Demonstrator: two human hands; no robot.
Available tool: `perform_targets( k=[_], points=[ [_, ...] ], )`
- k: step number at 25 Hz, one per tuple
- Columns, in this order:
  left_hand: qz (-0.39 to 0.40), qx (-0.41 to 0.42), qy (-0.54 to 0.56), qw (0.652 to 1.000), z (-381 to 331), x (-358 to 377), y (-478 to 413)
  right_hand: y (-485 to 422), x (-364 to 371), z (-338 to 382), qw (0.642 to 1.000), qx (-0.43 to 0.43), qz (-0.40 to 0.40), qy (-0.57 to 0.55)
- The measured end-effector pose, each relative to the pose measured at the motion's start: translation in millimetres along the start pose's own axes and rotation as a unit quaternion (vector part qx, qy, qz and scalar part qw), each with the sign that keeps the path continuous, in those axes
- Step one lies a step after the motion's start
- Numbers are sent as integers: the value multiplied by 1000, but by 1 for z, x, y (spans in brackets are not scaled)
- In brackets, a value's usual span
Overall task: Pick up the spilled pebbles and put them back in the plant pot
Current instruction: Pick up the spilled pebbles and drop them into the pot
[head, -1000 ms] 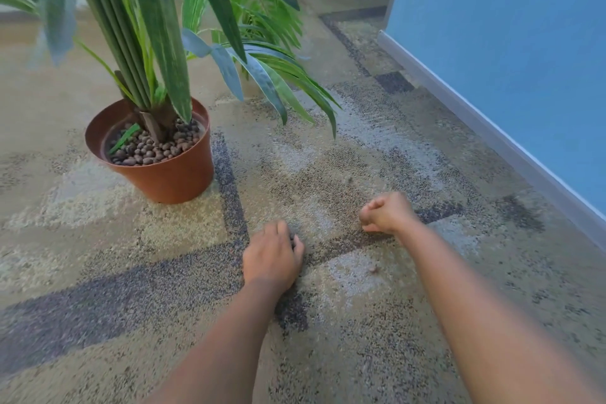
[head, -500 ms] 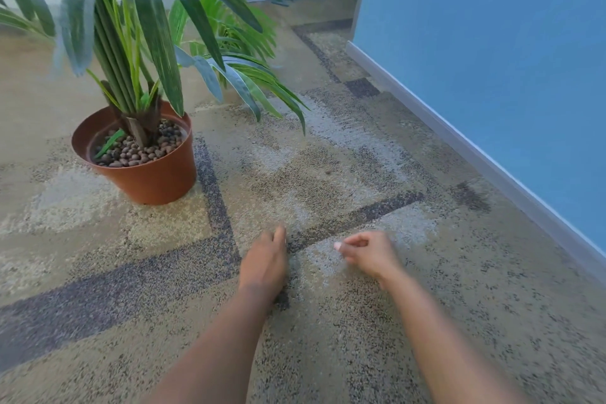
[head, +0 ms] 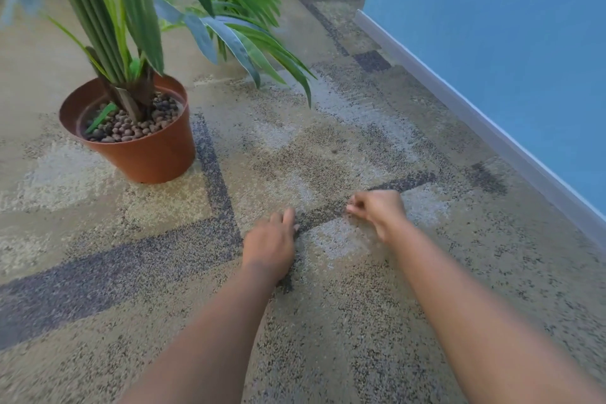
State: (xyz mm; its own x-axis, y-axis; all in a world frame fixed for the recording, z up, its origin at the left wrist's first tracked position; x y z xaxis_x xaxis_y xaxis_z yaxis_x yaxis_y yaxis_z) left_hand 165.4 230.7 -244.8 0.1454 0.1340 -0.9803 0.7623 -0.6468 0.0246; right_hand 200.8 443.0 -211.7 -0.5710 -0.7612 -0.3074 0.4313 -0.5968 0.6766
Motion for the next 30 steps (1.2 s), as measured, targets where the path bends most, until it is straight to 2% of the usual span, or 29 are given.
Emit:
perform_targets(
  k=[2, 5, 10, 14, 16, 17, 19, 20, 21, 22, 23, 25, 27, 28, 30],
  points=[
    [-36, 4, 0, 999, -1, -1, 4, -19, -6, 16, 996, -11, -30, -82],
    [-83, -4, 27, 996, 0, -1, 7, -45, -1, 47, 996, -57, -71, 3],
    [-106, -40, 82, 990, 6, 0, 11, -68, 44, 90, 988, -119, -32, 93],
    [-135, -54, 113, 983, 9, -2, 12, -73, 63, 100, 958, -167, -104, 210],
    [-138, -75, 136, 978, 13, -3, 11, -68, 62, 98, 946, -191, -103, 241],
    [-144, -86, 154, 974, 14, -6, 12, -63, 58, 94, 956, -186, -88, 210],
    [-158, -107, 201, 961, 15, -9, 13, -44, 51, 71, 992, -122, -25, 31],
    [-163, -120, 228, 952, 16, -10, 13, -28, 49, 54, 993, -65, 29, -92],
    [-164, -138, 266, 940, 18, -11, 13, -8, 50, 34, 975, -5, 90, -201],
    [-160, -165, 327, 917, 23, -11, 11, 13, 52, 13, 945, 46, 151, -285],
    [-162, -196, 419, 871, 28, -12, 11, 32, 56, -7, 913, 82, 199, -347],
    [-182, -236, 628, 719, 30, -20, 15, 64, 61, -38, 858, 125, 240, -436],
    [-191, -229, 765, 571, 12, -28, 22, 86, 65, -57, 825, 150, 224, -497],
    [-186, -222, 807, 515, -4, -33, 27, 97, 65, -63, 808, 158, 211, -527],
    [-172, -209, 860, 433, -39, -39, 34, 117, 61, -71, 781, 157, 190, -574]
  ],
)
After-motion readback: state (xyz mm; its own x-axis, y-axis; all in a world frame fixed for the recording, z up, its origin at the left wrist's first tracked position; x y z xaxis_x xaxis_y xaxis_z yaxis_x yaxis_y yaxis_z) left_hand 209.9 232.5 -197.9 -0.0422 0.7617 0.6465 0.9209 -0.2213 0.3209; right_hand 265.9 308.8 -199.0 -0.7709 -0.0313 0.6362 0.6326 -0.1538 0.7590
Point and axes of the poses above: each hand's wrist, its own y-axis away from the middle knuckle, its own x-axis out of the palm, z = x × y, the point moved 3 cm from there along -y, towards the middle knuckle, and after that the axes turned 11 degrees about x, right-handed, at the moved point
